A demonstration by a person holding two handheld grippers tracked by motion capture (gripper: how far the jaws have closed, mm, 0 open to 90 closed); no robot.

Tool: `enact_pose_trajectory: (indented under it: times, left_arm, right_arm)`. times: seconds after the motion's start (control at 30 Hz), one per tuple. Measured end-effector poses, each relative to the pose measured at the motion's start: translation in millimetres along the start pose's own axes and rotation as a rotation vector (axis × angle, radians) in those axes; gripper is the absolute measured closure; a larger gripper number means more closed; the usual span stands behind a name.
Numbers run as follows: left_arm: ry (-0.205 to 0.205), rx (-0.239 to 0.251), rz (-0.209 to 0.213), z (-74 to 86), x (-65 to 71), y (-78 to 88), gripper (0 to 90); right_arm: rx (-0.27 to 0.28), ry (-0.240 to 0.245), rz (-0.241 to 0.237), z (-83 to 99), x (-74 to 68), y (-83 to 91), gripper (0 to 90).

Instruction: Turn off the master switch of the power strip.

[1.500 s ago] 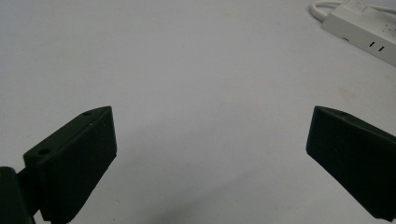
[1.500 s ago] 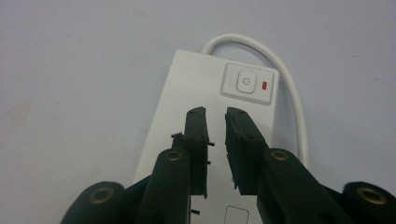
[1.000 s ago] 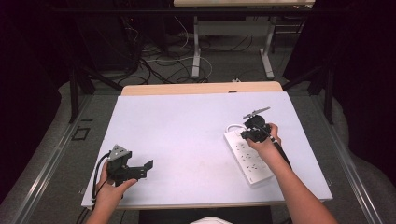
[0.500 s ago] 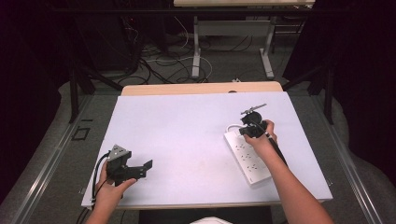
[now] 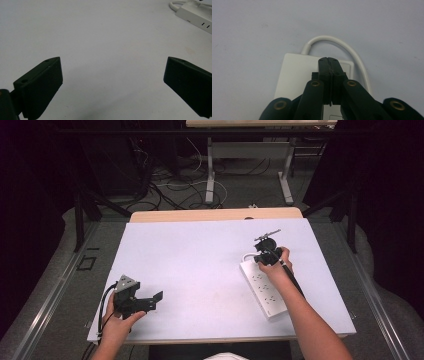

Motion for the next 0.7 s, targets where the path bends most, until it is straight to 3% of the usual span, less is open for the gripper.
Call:
enact_pose_trajectory:
  times: [0.47, 0.57, 0.7]
  left_arm:
    - [-0.003, -0.002, 0.001, 0.5, -0.3, -0.5, 2.1]
    - [-0.004, -0.004, 0.000, 0.8, -0.1, -0.5, 2.1]
    - [-0.003, -0.001, 0.001, 0.4, -0.1, -0.2, 2.0]
  right_arm:
    - [-0.019, 0.002, 0.029, 2.5, 3.9, -9.9, 90.0]
    - [-0.023, -0.017, 0.023, 3.0, 3.7, -10.1, 90.0]
    - [-0.022, -0.007, 0.020, 3.4, 3.3, -10.8, 90.0]
Point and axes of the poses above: each handheld gripper's, and its own axes: y roughly backward along the jaws, z roughly out of its underside, x roughly to its right, the point moved 8 cm from there along -y, roughly forward along the jaws, and after that the axes turned 11 degrees about y, right-handed, at the moved point
